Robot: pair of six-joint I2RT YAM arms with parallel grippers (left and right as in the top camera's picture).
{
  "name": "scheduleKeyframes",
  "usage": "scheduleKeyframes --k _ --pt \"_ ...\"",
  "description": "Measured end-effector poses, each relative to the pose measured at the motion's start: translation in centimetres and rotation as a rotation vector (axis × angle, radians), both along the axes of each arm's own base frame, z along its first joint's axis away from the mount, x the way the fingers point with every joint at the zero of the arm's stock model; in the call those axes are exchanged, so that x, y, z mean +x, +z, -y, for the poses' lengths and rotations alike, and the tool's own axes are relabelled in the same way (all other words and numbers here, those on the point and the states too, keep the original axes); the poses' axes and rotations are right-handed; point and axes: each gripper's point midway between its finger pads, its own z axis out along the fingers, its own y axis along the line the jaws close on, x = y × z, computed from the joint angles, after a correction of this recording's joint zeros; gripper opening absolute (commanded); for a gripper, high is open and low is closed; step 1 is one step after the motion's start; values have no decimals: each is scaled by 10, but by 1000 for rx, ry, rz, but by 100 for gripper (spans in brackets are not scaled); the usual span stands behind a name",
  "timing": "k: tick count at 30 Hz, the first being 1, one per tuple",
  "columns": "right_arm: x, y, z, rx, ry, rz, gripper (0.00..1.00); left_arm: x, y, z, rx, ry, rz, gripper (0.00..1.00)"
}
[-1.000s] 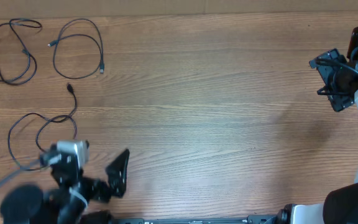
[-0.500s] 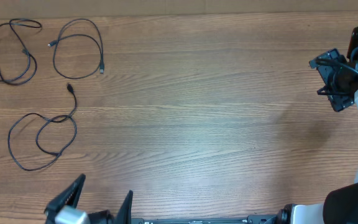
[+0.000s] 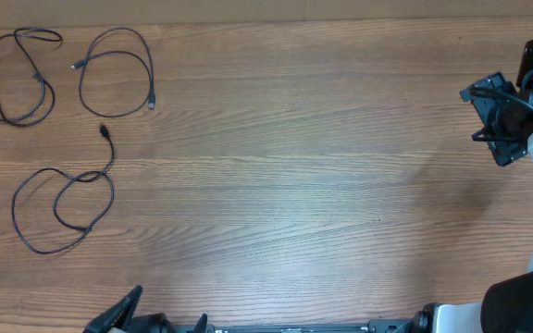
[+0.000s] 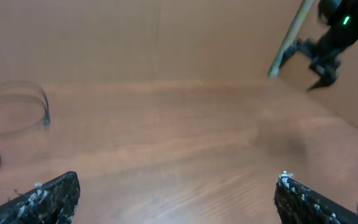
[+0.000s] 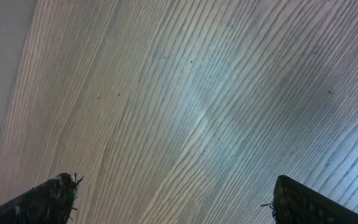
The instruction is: Untangle cables
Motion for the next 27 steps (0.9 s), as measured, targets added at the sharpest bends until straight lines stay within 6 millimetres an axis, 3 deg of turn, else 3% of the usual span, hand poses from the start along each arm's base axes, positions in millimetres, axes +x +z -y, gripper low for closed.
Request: scheduleKeyframes --k 7,12,19,23,27 --pt "0 0 0 0 1 -1 100 -15 -46 1 -21 0 -215 100" --pt "0 0 0 0 1 0 100 -4 -28 -7 1 49 -122 100" --pt "0 0 0 0 0 0 100 33 8 -37 42 209 72 99" --pt "0 0 0 0 0 -1 100 62 12 -54 52 296 135 100" --pt "0 0 0 0 0 0 100 91 1 -67 58 355 159 100"
